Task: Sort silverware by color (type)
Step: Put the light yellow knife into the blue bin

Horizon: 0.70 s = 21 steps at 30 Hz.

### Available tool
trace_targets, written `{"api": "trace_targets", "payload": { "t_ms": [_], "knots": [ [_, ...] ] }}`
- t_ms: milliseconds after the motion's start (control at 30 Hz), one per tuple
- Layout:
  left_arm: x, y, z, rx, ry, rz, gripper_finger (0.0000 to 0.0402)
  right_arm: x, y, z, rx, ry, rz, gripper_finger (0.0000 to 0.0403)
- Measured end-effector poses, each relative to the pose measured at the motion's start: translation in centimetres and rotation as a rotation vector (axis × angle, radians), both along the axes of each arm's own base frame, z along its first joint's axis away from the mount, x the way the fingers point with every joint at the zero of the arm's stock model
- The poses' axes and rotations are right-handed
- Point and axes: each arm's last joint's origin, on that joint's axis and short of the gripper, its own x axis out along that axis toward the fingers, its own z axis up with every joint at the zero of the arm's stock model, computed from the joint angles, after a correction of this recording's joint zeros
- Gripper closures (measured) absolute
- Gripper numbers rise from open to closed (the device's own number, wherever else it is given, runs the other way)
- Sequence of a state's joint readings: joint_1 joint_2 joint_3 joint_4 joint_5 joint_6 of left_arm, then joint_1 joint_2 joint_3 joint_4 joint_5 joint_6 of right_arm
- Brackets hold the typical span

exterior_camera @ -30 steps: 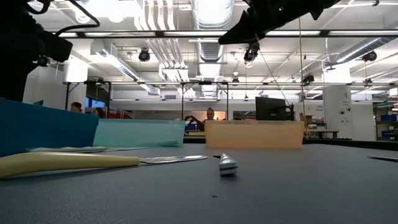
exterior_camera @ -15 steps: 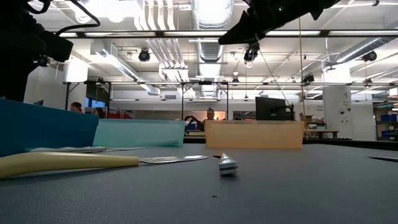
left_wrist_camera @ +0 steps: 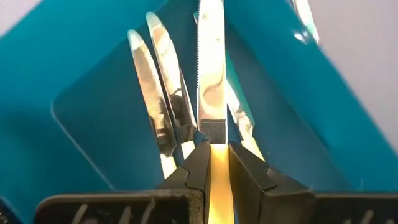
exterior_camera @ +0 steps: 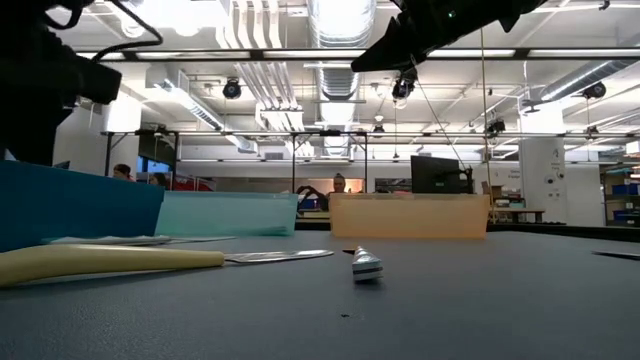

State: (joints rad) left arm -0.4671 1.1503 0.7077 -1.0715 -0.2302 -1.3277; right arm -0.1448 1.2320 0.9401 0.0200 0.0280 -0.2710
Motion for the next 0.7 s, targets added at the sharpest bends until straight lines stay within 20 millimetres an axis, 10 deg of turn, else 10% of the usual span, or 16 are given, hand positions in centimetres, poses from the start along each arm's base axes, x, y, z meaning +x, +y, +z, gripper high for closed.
{"api": "trace_targets", "payload": {
  "t_ms": [700],
  "knots": [
    [-0.6,0.3,-2.2,-0.008,-0.002,0.048,0.0377,0.0,0.0,0.0,0.001,0.000,0.000,0.0355]
  ]
}}
